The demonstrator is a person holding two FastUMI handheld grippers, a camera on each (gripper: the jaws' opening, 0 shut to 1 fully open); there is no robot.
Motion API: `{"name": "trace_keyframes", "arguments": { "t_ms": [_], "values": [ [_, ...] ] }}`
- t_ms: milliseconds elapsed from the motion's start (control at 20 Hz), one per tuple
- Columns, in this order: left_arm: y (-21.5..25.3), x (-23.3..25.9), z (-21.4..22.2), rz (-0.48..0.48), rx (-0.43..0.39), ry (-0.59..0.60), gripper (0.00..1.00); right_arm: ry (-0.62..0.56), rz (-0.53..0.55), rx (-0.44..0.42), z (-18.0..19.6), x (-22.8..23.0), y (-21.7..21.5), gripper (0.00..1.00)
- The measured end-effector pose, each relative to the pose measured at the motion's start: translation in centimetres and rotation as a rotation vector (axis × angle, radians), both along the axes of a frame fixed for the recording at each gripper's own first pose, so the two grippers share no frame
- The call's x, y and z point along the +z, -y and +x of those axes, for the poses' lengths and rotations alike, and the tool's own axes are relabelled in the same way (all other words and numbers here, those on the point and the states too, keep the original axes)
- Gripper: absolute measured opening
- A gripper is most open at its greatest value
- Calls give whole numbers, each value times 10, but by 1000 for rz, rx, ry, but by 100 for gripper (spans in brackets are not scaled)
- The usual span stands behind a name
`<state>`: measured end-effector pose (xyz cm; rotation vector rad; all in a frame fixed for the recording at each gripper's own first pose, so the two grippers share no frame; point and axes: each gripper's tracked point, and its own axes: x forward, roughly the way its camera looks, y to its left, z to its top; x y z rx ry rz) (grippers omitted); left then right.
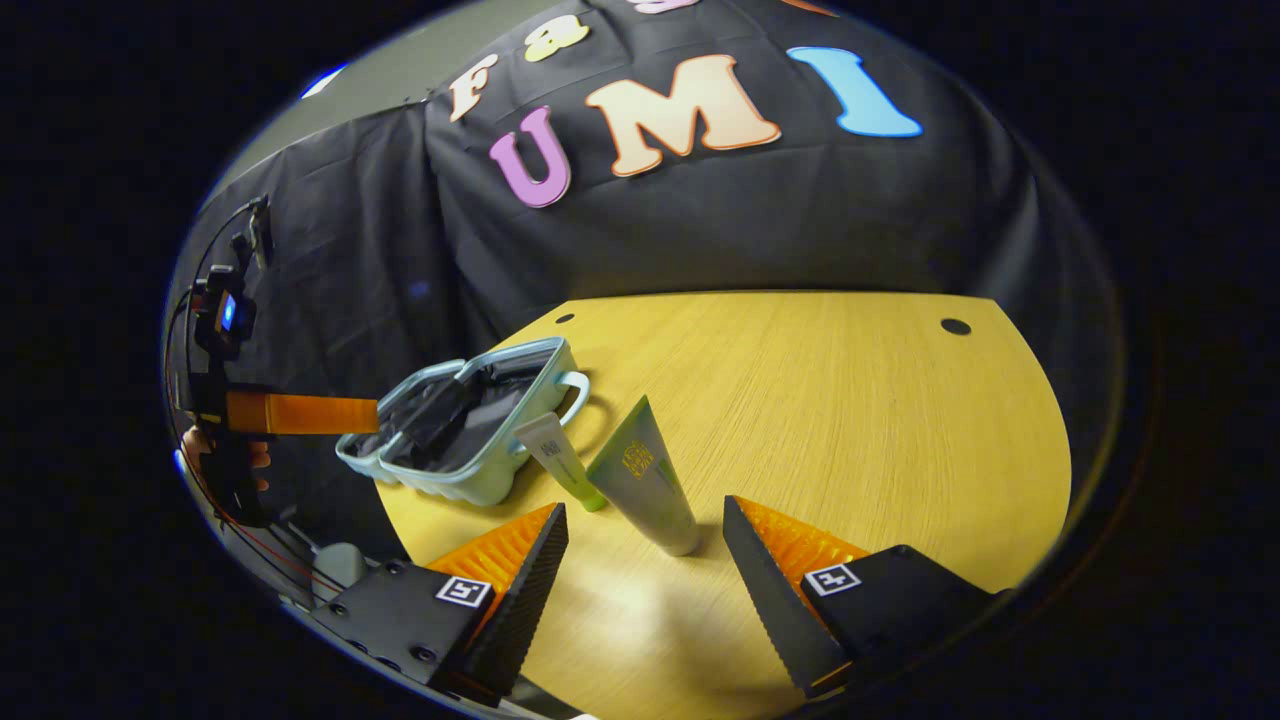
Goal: First open the suitcase, pack the skin care products into it, and then close the suitcase.
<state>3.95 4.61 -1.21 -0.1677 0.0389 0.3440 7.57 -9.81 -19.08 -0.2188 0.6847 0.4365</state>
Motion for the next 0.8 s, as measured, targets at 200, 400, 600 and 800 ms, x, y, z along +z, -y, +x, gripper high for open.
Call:
{"name": "trace_keyframes", "arguments": {
  "t_ms": [200, 400, 600, 800],
  "values": [
    [26, -17, 54, 10, -78, 33, 96, -18, -28, 82, 10, -34, -4, 98],
    [32, -21, 105, 23, -114, 84, 96, 0, -68, 127, 17, -51, -4, 98],
    [24, -20, 148, 12, -98, 117, 96, -1, -52, 97, 29, -62, -1, 98],
    [14, -26, 171, -14, -68, 122, 95, 1, -35, 87, 38, -73, -4, 98]
  ]
}}
